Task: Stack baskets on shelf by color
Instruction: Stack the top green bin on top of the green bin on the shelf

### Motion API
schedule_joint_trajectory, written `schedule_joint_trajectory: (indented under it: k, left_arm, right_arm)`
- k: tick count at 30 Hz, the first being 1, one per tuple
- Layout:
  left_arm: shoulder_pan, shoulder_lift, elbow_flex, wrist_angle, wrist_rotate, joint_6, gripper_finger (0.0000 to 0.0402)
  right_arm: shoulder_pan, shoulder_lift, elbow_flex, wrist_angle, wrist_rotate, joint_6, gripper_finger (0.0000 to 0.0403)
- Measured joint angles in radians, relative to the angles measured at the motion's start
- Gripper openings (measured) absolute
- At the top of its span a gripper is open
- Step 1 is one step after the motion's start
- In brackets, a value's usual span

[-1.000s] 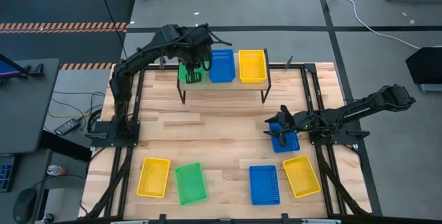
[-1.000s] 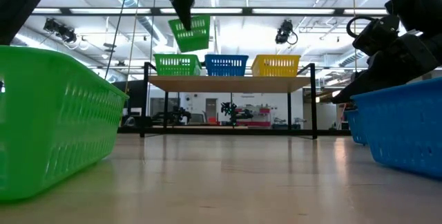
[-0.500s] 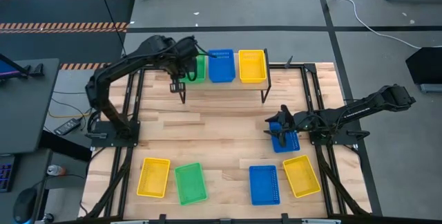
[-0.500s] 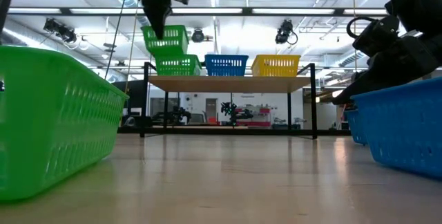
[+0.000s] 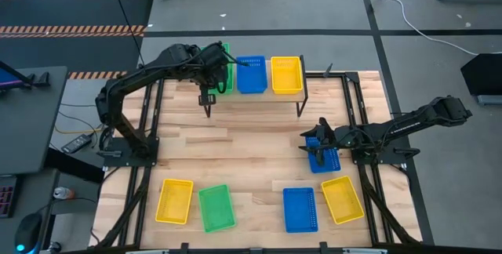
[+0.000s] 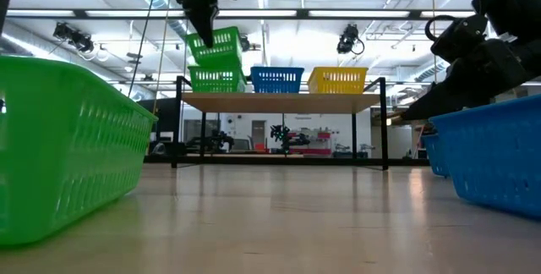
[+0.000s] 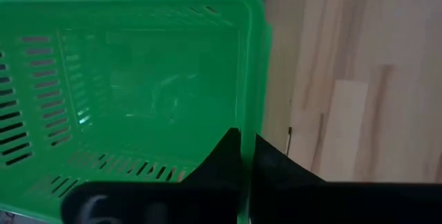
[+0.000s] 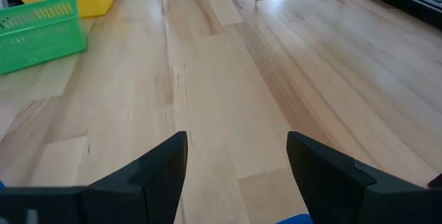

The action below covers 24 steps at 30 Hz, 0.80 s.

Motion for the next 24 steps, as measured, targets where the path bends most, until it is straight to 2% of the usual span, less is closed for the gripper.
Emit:
schedule_joint_trajectory:
  k: [15, 24]
  left_arm:
    - [-0.004, 0.08, 0.0, -0.014, -0.002, -0.006, 0.0012]
    - [-0.006, 0.08, 0.0, -0.012, -0.03, -0.015, 0.0053]
  right_arm:
    - [0.0, 0.0, 0.0, -0.009, 0.0, -0.005, 0.0254]
    - [0.0, 0.001, 0.0, -0.014, 0.0, -0.006, 0.0254]
